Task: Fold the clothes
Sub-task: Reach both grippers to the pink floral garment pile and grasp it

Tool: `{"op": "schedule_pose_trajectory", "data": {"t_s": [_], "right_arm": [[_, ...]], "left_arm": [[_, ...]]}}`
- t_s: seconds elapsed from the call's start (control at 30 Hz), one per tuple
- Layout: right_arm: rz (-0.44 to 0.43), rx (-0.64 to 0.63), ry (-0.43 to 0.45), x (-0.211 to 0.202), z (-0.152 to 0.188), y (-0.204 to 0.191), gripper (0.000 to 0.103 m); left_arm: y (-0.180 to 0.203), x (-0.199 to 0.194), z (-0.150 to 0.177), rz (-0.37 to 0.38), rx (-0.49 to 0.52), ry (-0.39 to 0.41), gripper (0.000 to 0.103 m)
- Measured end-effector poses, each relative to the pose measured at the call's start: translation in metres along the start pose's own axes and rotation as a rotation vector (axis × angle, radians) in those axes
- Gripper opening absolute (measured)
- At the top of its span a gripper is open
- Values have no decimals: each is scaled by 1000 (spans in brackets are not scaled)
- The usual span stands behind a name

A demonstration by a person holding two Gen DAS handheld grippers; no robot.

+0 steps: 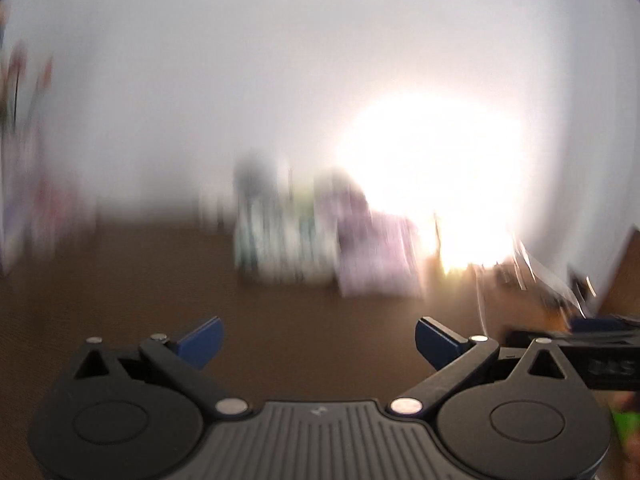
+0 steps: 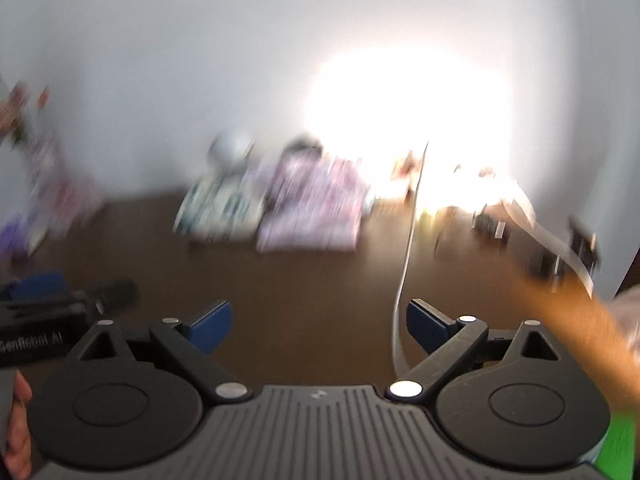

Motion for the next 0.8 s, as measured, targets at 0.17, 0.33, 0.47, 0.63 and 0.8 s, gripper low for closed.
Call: {"op": "schedule_pose_trajectory", "data": {"t_s": [0.17, 0.33, 0.47, 0.63, 0.8], "right_arm": [[-219, 419, 2, 83, -87, 45, 95], [-188, 585, -98, 166, -126, 77, 93], [-205, 596, -178, 221, -133, 81, 90], [-309, 554, -282, 266, -131, 68, 19], [-318, 509, -237, 257, -137, 63, 1]], "left_arm": [[6, 98, -100, 32, 70, -30, 97], [0, 183, -156, 168, -94, -153, 97], [1, 235, -168, 170, -133, -218, 97], [20, 272, -160, 214, -90, -351, 79], [9, 296, -154, 264, -195, -402, 3]]}}
Point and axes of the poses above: each gripper's, at about its wrist camera, not at the fingertips, and x roughly the way its jaws point, y to its right, z to its underside, the point moved 2 cm from there along x, roughly the way its jaws point, and after that the axes turned 12 degrees about -y, right-handed, at the moved point
